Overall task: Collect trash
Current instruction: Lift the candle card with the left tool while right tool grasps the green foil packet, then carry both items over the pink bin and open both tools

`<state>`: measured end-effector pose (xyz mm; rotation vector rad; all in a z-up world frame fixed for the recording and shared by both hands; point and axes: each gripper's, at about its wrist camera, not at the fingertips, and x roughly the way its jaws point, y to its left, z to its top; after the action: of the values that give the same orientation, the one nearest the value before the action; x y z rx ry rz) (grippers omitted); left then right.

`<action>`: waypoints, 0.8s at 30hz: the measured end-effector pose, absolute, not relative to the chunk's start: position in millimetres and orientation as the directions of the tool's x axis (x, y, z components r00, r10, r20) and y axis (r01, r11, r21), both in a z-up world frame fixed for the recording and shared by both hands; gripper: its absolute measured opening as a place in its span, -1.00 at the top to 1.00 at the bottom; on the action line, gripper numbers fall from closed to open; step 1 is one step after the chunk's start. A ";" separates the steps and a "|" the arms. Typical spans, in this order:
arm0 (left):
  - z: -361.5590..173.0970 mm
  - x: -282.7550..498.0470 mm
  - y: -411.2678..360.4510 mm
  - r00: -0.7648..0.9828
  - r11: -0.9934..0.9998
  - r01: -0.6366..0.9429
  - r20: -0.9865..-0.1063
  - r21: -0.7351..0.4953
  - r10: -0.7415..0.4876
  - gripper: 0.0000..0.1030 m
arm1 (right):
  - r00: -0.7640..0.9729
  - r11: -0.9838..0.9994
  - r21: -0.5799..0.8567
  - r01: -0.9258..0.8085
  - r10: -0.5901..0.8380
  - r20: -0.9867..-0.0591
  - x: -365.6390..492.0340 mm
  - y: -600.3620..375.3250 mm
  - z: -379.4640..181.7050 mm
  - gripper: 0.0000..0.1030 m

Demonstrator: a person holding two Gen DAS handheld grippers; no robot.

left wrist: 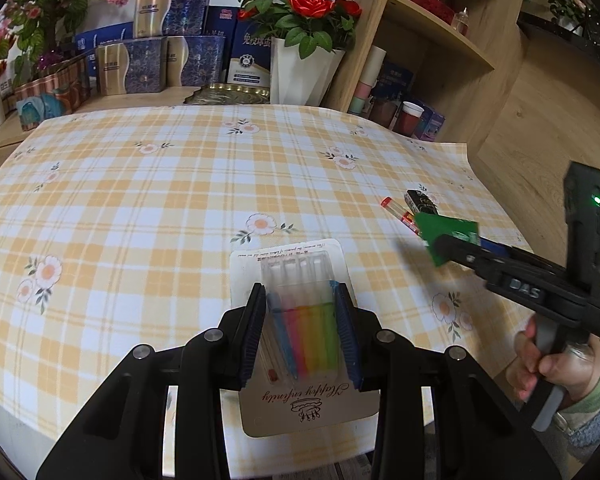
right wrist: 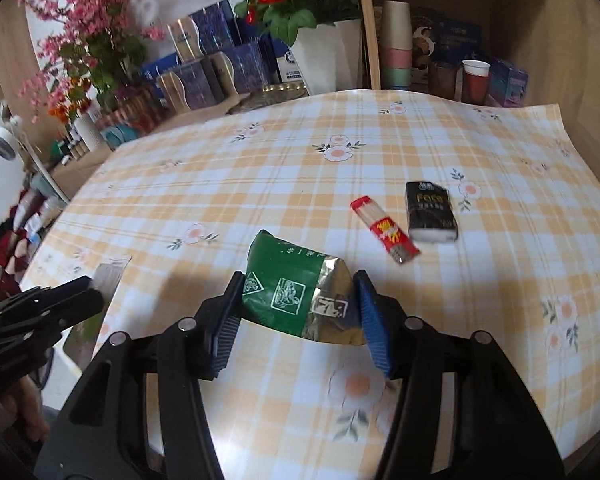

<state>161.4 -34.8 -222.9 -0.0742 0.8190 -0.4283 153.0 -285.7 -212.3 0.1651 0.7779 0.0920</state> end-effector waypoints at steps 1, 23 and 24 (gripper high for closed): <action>-221.8 157.0 -32.3 0.604 0.913 0.340 -0.692 -0.225 -0.395 0.33 | 0.711 0.981 0.191 -0.020 0.148 -0.688 147.6 -286.3 -211.1 -0.08; -211.2 54.5 -0.8 0.622 0.921 0.317 -0.684 -0.225 -0.381 0.33 | 0.669 0.974 0.200 -0.109 0.221 -0.710 24.1 -234.6 -229.4 -0.08; -211.1 50.3 0.3 0.624 0.922 0.316 -0.683 -0.226 -0.381 0.33 | 0.664 0.973 0.198 -0.117 0.225 -0.713 18.8 -230.9 -231.2 -0.08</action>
<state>50.3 0.3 -211.1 -0.0866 0.8032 -0.4005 18.8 -230.9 -231.2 0.1399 0.8232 0.1940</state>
